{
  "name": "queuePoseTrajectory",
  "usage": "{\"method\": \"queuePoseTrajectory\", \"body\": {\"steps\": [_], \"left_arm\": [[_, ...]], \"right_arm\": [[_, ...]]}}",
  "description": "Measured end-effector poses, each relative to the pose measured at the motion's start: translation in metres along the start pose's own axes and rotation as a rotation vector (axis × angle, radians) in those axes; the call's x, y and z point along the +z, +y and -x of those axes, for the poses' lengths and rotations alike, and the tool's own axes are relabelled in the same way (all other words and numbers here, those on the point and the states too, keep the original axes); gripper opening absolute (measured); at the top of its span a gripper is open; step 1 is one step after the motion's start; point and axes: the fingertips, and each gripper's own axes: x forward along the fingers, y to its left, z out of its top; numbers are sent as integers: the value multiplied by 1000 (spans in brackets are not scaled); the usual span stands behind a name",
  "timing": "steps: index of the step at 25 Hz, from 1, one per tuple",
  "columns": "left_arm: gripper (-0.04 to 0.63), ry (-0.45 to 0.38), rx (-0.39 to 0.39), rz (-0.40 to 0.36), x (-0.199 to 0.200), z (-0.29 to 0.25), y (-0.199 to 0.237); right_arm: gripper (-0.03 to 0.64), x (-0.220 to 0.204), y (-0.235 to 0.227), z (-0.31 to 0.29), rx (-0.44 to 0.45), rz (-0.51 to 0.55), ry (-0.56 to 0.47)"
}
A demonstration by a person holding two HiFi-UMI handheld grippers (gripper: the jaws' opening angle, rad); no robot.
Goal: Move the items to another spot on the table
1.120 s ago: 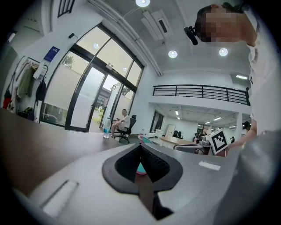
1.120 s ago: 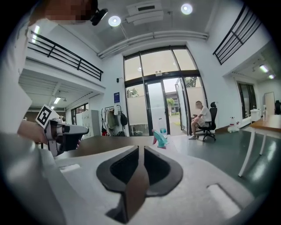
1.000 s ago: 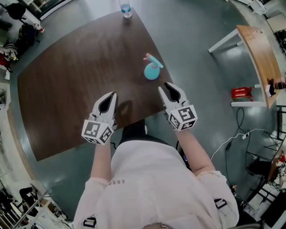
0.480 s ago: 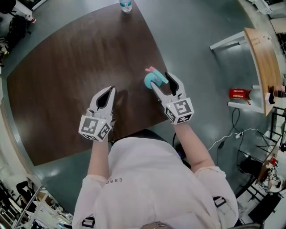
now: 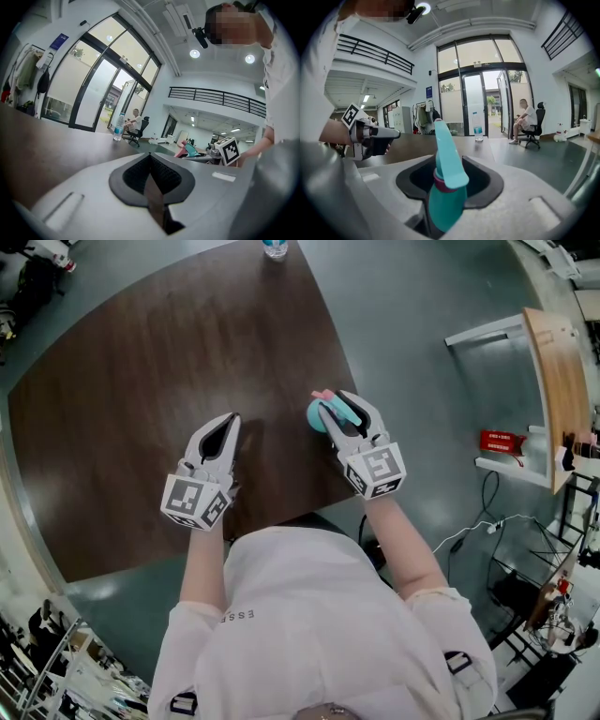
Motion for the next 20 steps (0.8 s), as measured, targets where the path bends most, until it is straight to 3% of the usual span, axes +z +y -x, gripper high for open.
{"method": "queuePoseTrajectory", "body": {"steps": [6,13,20], "left_arm": [[17,-21,-3,-32,14,13,-10],[17,-55,10,-102,18,53,-55],[17,-59,140,-113,0,126,-73]], "right_arm": [[137,4,7,17,-9,-3,12],[132,12,36,69,20,20,-41],[129,1,79,101,130,48,-55]]}}
